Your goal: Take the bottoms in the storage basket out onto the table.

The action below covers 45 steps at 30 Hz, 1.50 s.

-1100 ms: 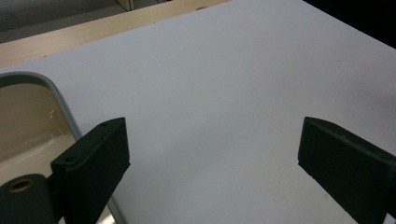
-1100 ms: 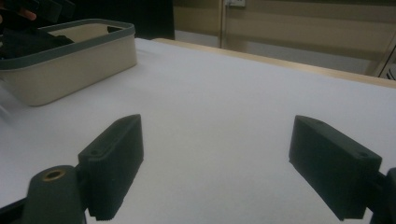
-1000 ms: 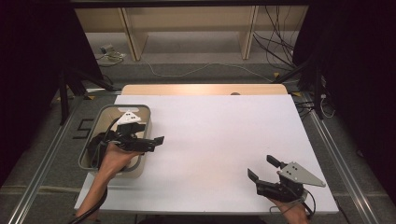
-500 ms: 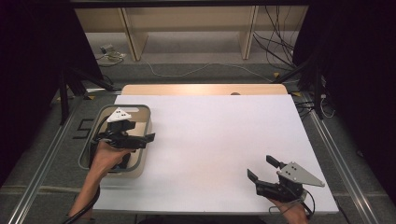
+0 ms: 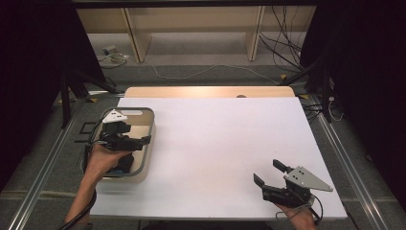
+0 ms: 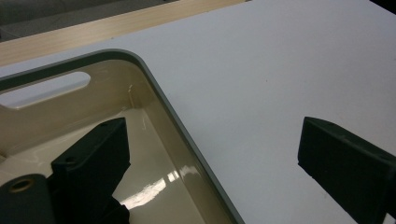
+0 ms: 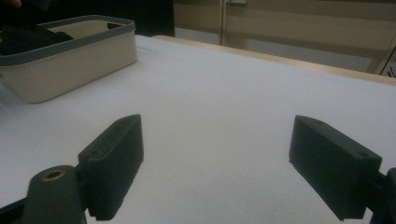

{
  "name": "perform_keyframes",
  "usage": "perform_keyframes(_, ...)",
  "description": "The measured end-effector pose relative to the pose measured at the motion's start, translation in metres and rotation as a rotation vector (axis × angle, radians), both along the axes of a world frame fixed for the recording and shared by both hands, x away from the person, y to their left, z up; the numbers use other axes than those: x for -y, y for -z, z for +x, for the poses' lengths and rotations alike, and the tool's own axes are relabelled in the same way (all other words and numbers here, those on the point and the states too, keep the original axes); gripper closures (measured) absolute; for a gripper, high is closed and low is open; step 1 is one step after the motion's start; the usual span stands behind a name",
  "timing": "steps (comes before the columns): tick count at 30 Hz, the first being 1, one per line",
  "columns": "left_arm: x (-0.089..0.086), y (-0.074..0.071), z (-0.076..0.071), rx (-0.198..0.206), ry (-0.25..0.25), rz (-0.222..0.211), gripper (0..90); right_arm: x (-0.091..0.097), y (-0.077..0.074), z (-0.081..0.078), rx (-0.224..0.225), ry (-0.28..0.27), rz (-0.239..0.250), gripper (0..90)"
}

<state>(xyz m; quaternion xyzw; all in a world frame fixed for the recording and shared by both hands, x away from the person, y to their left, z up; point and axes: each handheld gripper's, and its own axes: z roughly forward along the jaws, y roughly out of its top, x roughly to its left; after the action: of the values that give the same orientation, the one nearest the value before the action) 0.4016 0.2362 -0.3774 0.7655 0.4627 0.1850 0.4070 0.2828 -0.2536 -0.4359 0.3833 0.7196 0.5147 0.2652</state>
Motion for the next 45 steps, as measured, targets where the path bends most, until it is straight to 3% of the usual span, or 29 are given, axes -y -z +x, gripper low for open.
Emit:
perform_keyframes(18,-0.022,-0.002,0.002,-0.035,-0.052,0.041,8.7,-0.001,0.001,0.0,-0.004,-0.002,-0.002,18.7)
perform_keyframes(25,-0.037,-0.002,0.004,-0.068,-0.095,0.047,9.2,-0.001,0.001,0.0,-0.005,-0.001,-0.003,18.7)
perform_keyframes(27,-0.042,0.0,0.005,-0.091,-0.113,0.065,9.2,-0.001,0.001,0.001,-0.004,-0.003,-0.005,18.7)
perform_keyframes(45,-0.061,0.008,0.011,-0.158,-0.17,0.118,9.6,-0.001,0.001,0.001,-0.008,-0.009,-0.01,18.7)
